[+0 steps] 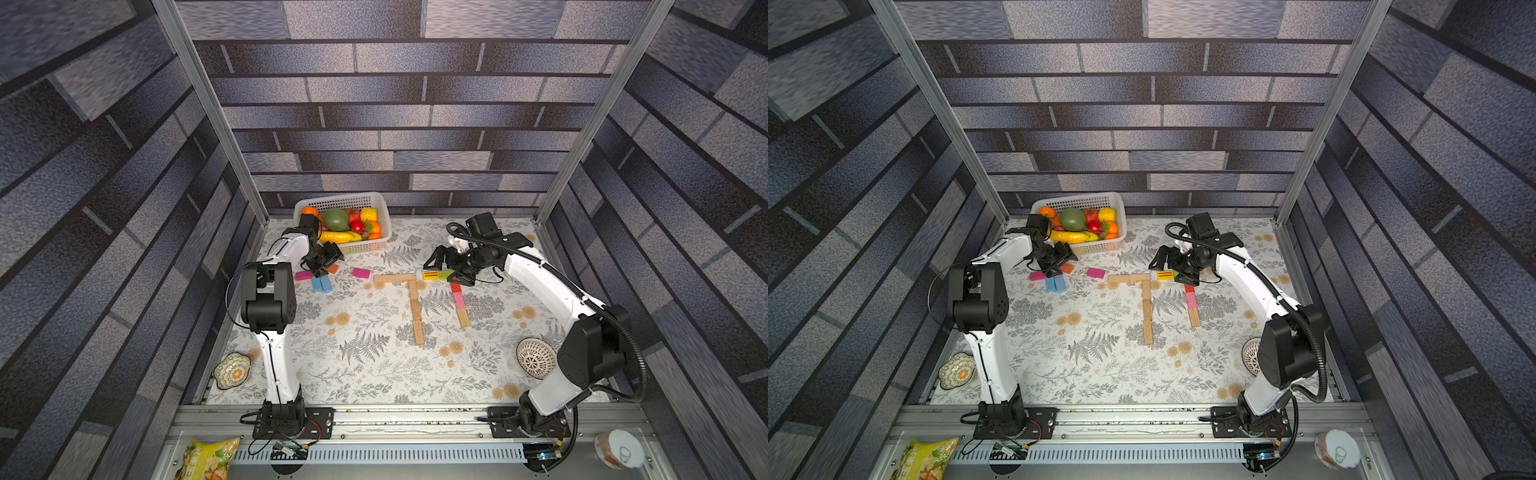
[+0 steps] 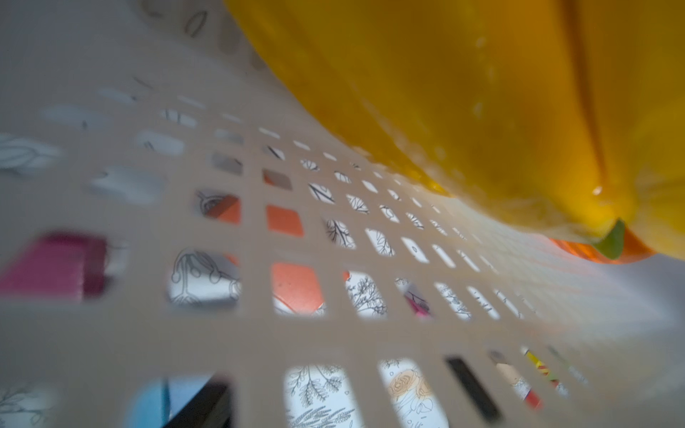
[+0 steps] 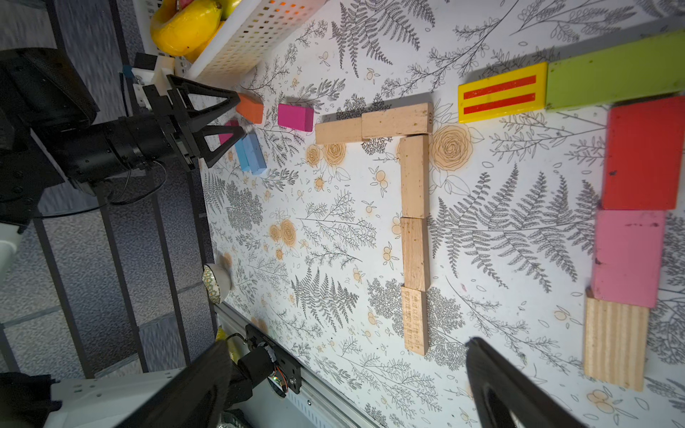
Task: Assemble the number 7 with building blocks
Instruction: Adjust the building block at the center of the board.
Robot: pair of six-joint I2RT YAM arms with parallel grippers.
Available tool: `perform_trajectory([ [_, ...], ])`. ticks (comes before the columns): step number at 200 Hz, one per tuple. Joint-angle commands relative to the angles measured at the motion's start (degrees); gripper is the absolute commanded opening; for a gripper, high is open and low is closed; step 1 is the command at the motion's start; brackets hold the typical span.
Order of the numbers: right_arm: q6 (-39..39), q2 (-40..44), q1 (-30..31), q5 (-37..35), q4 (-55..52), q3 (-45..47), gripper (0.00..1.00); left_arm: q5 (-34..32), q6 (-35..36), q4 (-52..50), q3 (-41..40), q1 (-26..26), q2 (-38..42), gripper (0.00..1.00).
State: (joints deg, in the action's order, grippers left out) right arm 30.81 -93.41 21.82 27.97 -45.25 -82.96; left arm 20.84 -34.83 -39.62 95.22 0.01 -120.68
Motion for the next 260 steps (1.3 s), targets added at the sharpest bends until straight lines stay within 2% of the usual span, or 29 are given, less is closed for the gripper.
perform_trajectory([
  [1, 0.38, 1.98, -0.43, 0.02, -0.89, 0.87, 1.0, 1.89, 1.38, -2.33, 4.3, -0.32, -1.09, 0.77],
  [45, 2.1, 2.11, -0.38, 1.12, 1.43, 2.39, 1.0, 2.6, -0.03, 3.47, -2.23, 0.42, 5.3, 0.78],
  [79, 3.26, 1.87, -0.32, 2.03, 2.95, 3.17, 1.0, 2.6, 1.04, 3.95, -5.66, 0.74, 10.8, 0.79],
  [111, 5.34, 2.49, -0.35, 3.0, 5.89, 5.44, 0.99, 0.93, -1.11, 7.64, -16.17, 0.3, 21.02, 0.79],
  [129, 7.18, 2.89, -0.23, 3.89, 8.23, 7.11, 0.99, 2.18, -2.64, 10.83, -21.11, -0.67, 23.15, 0.77],
  [155, 8.17, 3.33, -0.23, 4.33, 8.98, 7.72, 0.98, 4.06, -2.73, 13.53, -22.5, -3.76, 21.08, 0.72],
  [191, 7.72, 4.65, -0.22, 3.93, 8.1, 7.8, 0.99, 3.54, -0.19, 12.73, -20.72, -6.53, 14.06, 0.58],
  [224, 7.34, 6.28, -0.24, 3.29, 7.41, 8.5, 0.99, 0.08, -0.56, 11.66, -20.61, -6.35, 11.05, 0.52],
  [260, 7.17, 6.71, -0.2, 3.15, 7.22, 9.1, 0.99, -3.25, -0.94, 9.33, -19.88, -4.14, 10.38, 0.51],
])
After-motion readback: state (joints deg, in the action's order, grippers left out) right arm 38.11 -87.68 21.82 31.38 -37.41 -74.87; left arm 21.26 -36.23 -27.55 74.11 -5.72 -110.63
